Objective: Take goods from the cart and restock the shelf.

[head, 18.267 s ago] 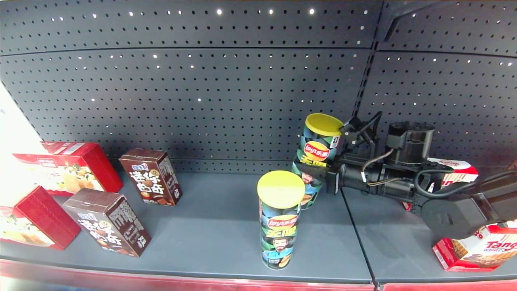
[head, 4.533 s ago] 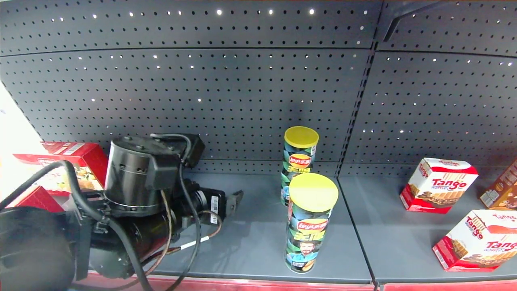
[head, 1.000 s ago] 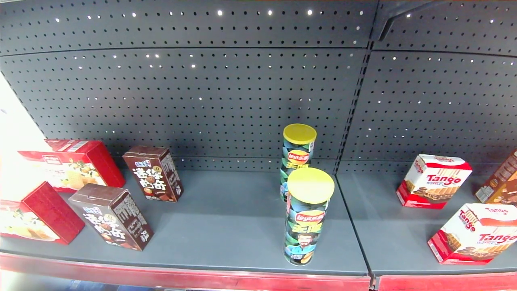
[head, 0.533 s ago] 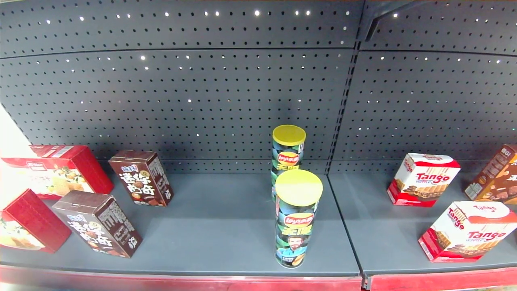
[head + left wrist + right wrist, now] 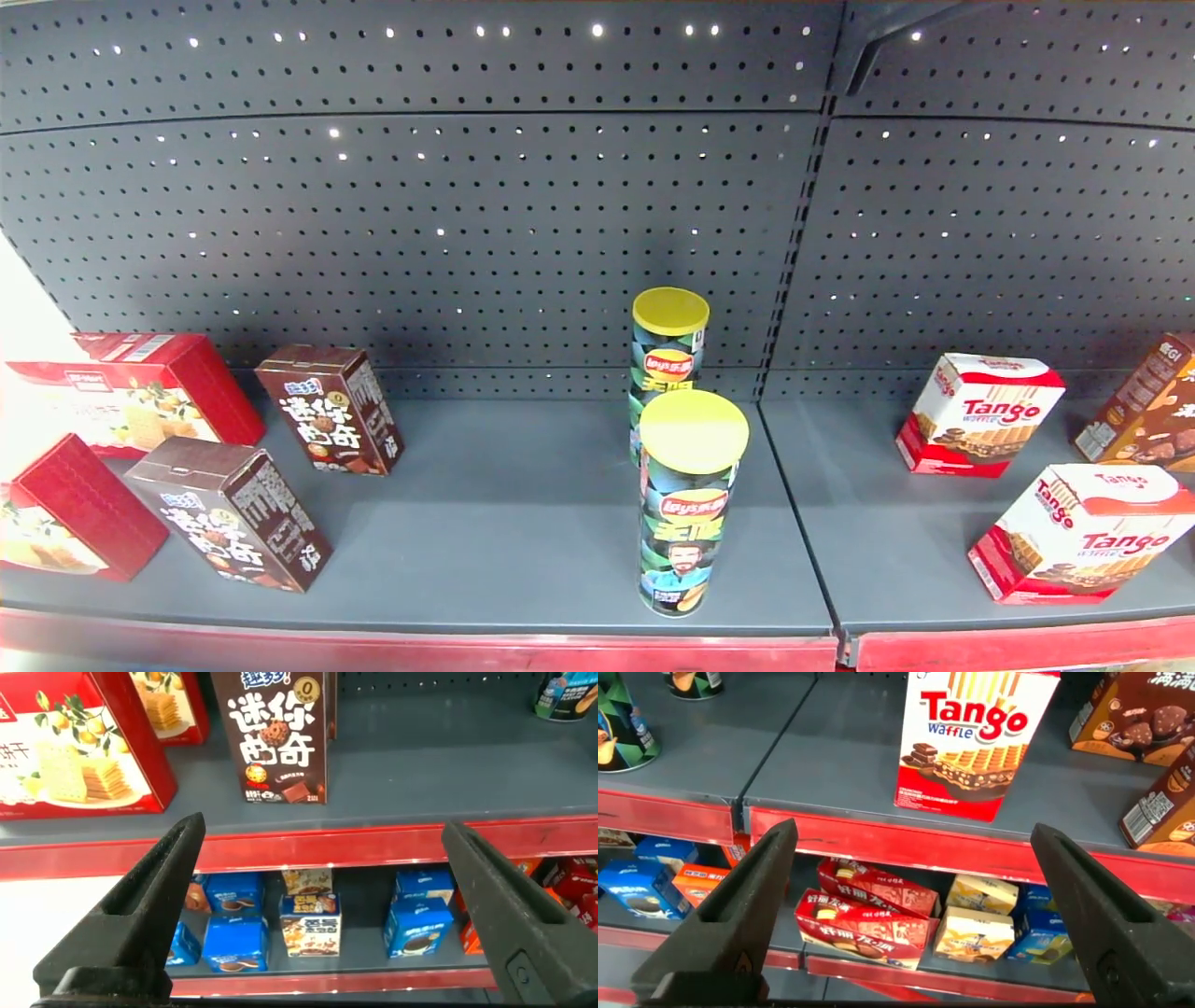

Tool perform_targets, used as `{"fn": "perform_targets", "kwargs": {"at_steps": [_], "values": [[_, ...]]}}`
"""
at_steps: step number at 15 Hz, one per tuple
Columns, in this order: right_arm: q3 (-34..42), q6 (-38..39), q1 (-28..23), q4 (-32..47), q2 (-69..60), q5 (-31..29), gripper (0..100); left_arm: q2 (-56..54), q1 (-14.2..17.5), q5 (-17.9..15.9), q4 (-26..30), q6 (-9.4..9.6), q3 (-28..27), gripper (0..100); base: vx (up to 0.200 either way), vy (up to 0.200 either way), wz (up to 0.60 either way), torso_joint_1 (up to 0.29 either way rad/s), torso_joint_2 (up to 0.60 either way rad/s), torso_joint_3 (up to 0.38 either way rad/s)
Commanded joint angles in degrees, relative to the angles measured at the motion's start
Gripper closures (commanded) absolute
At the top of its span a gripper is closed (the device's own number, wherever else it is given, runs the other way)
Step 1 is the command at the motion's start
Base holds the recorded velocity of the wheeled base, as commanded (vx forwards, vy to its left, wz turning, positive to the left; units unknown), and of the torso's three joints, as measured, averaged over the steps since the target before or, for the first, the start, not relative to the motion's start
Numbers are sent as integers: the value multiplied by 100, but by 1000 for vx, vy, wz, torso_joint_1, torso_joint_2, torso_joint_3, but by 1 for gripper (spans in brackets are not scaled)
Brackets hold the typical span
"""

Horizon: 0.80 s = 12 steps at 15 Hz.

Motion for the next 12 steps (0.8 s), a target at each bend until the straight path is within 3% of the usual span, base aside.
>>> {"fn": "perform_targets", "kwargs": {"at_steps": [1,12], "values": [[0,-2,0,-1,8,6,0,20,-1,1,-1,8,8,0,0,0,0,0,0,0],[0,279,0,-9,8,-47,0,20,-1,1,-1,8,-1,0,0,0,0,0,0,0]]}}
